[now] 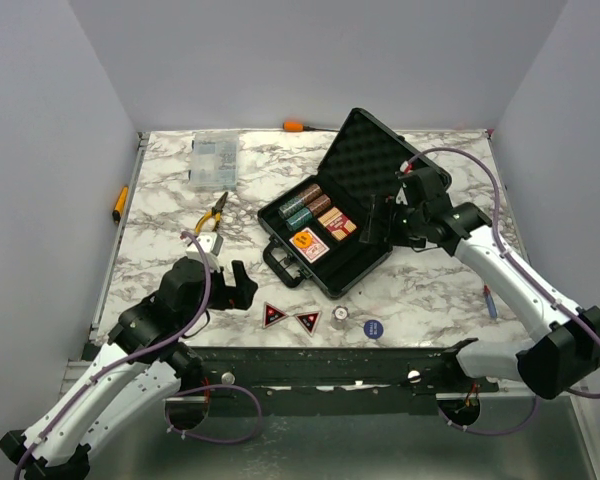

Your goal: Pack up texas hold em set

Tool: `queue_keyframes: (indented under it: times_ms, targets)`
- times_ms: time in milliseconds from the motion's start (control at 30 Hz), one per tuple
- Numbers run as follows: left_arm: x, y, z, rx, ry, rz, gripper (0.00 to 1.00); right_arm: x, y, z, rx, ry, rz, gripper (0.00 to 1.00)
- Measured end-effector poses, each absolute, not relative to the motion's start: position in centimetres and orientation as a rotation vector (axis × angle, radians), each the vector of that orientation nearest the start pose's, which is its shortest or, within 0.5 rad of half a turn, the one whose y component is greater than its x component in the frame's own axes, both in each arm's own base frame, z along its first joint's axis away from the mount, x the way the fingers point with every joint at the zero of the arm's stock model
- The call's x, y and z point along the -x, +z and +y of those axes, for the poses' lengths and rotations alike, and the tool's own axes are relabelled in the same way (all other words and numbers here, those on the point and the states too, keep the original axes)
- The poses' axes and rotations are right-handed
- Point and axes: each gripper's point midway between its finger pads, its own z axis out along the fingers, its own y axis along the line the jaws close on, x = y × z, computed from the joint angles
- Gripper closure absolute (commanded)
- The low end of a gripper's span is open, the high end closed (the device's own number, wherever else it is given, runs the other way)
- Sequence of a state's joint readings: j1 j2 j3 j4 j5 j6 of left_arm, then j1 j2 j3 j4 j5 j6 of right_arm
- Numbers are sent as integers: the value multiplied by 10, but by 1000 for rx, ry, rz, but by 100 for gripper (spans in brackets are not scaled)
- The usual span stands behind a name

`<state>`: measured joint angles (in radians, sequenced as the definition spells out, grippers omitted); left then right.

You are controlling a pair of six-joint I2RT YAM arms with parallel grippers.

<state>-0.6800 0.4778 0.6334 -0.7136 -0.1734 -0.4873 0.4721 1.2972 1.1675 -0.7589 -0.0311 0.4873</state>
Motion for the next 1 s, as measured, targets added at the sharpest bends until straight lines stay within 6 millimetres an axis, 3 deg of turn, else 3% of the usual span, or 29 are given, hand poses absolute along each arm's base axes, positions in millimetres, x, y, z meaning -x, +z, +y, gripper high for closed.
queue_keyframes:
  times_ms: [267, 500, 700, 1000]
  targets:
    - [-167, 168, -130, -153, -536, 2167, 2, -248, 177, 169, 24, 527, 2542, 6]
    - [-166, 163, -133, -170, -539, 2193, 2, -232, 176, 174, 59, 559, 2569, 7]
    - [-166, 155, -136, -185, -531, 2238, 1, -215, 168, 189, 133, 552, 2614, 8]
    - [-167, 146, -138, -193, -508, 2284, 2, -188, 138, 218, 272, 473, 2729, 9]
